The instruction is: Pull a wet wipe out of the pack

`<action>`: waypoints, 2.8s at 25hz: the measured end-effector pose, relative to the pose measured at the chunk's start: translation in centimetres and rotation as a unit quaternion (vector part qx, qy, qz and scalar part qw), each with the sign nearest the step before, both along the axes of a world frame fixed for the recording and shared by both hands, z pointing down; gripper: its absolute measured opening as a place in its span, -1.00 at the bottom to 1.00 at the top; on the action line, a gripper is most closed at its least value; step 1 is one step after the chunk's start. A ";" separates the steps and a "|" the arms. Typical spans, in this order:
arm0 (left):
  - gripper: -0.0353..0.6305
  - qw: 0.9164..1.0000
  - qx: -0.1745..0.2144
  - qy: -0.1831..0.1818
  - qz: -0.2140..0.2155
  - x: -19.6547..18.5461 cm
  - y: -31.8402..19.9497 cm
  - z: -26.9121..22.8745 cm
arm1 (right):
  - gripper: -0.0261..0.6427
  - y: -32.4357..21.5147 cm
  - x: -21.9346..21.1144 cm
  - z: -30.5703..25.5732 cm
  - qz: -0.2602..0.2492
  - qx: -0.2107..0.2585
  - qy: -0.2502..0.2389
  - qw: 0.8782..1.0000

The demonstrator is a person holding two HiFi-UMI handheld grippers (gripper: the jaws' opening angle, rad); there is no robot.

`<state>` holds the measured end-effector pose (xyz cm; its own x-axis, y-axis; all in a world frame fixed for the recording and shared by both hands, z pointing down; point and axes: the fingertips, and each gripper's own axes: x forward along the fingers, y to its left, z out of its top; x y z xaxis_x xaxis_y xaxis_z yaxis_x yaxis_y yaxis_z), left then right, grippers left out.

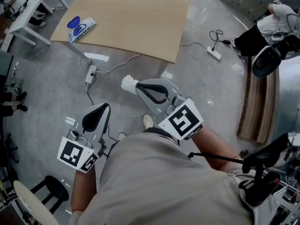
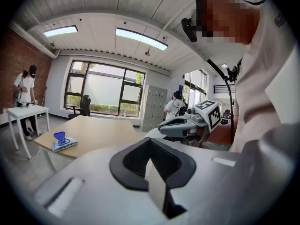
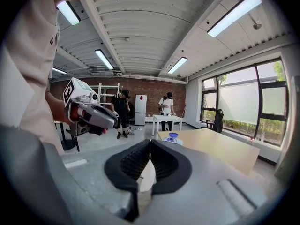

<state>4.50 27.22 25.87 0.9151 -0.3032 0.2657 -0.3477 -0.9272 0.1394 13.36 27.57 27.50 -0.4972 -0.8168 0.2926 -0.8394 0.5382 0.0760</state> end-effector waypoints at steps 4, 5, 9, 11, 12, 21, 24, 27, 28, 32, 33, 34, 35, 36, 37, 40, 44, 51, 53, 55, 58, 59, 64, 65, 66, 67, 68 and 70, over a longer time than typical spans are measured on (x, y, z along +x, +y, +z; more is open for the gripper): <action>-0.89 1.000 0.003 0.008 0.003 -2.6 1.0 -0.6 | -0.90 0.9 -2.7 -0.7 0.001 0.003 0.006 1.000; -0.89 1.000 0.004 0.010 0.003 -3.6 1.2 -0.8 | -0.90 1.1 -3.6 -1.0 0.002 0.005 0.007 1.000; -0.89 1.000 0.006 0.012 0.004 -8.6 2.8 -1.0 | -0.90 2.4 -8.4 -2.0 0.004 0.016 0.010 1.000; -0.89 1.000 0.004 0.012 0.010 -11.0 3.6 -0.9 | -0.90 3.3 -10.8 -2.3 0.008 0.017 0.014 1.000; -0.89 1.000 0.006 0.012 0.014 -12.1 3.9 -0.9 | -0.90 3.7 -12.0 -2.5 0.011 0.017 0.016 1.000; -0.89 0.999 0.013 0.004 0.050 -21.2 7.8 -1.0 | -0.90 7.7 -21.4 -3.3 0.028 0.017 0.023 0.999; -0.89 0.998 0.012 0.010 0.066 -23.3 9.3 -0.8 | -0.90 9.3 -23.7 -3.4 0.036 0.019 0.025 0.999; -0.89 0.997 0.010 0.012 0.072 -25.4 9.9 -0.6 | -0.90 10.3 -26.1 -3.5 0.044 0.017 0.021 0.999; -0.89 0.997 0.009 0.011 0.074 -25.9 10.0 -0.5 | -0.90 10.5 -26.7 -3.6 0.047 0.015 0.020 0.999; -0.89 0.997 0.005 0.016 0.082 -28.3 10.3 0.0 | -0.90 11.2 -29.5 -3.1 0.049 0.009 0.024 0.998; -0.89 0.996 0.006 0.018 0.085 -28.9 10.3 0.1 | -0.90 11.3 -30.1 -3.0 0.050 0.008 0.025 0.998; -0.89 0.996 0.007 0.020 0.087 -29.3 10.2 0.1 | -0.90 11.4 -30.6 -2.9 0.051 0.008 0.024 0.998; -0.89 0.996 0.008 0.021 0.088 -29.5 10.1 0.1 | -0.90 11.4 -30.9 -3.0 0.053 0.007 0.024 0.998; -0.89 0.996 0.009 0.022 0.089 -29.6 10.1 0.0 | -0.90 11.5 -31.1 -3.1 0.053 0.006 0.024 0.998; -0.89 0.996 0.008 0.022 0.090 -29.7 10.0 0.0 | -0.90 11.5 -31.3 -3.1 0.052 0.006 0.026 0.998; -0.89 0.996 0.008 0.023 0.090 -30.8 9.4 0.6 | -0.90 11.0 -32.5 -2.7 0.043 0.011 0.036 0.998; -0.89 0.996 0.007 0.025 0.089 -31.4 9.1 0.4 | -0.90 10.7 -33.3 -3.1 0.040 0.011 0.034 0.999; -0.89 0.996 0.006 0.026 0.083 -32.0 8.7 0.3 | -0.90 10.4 -34.2 -3.6 0.032 0.010 0.039 0.999; -0.89 0.996 0.007 0.026 0.081 -31.9 8.8 0.0 | -0.90 10.5 -34.3 -4.0 0.029 0.012 0.040 0.999; -0.89 0.996 0.006 0.024 0.080 -32.0 8.9 0.0 | -0.90 10.4 -34.5 -4.2 0.022 0.016 0.042 0.999; -0.89 0.997 0.005 0.024 0.078 -32.1 8.8 0.0 | -0.90 10.0 -34.8 -4.3 0.015 0.017 0.043 0.999; -0.89 0.997 0.004 0.025 0.078 -32.1 8.7 0.0 | -0.90 9.9 -34.8 -4.4 0.015 0.016 0.044 0.999; -0.89 0.997 0.005 0.022 0.069 -32.2 9.0 -0.3 | -0.90 10.1 -34.9 -4.7 0.002 0.016 0.043 0.999; -0.89 0.998 0.004 0.021 0.067 -32.3 9.1 -0.2 | -0.90 10.2 -34.9 -4.8 -0.002 0.017 0.043 0.999; -0.89 0.998 0.001 0.021 0.066 -32.2 9.2 0.0 | -0.90 10.4 -34.9 -4.8 -0.005 0.019 0.046 0.999; -0.89 0.997 -0.002 0.022 0.067 -32.2 9.4 0.3 | -0.90 10.5 -34.8 -4.9 -0.007 0.023 0.052 0.998; -0.89 0.997 -0.005 0.024 0.070 -32.0 9.5 0.6 | -0.90 10.5 -34.7 -5.0 -0.007 0.029 0.057 0.998; -0.89 0.997 -0.005 0.027 0.073 -32.0 9.5 0.9 | -0.90 10.3 -34.6 -5.1 -0.006 0.043 0.054 0.998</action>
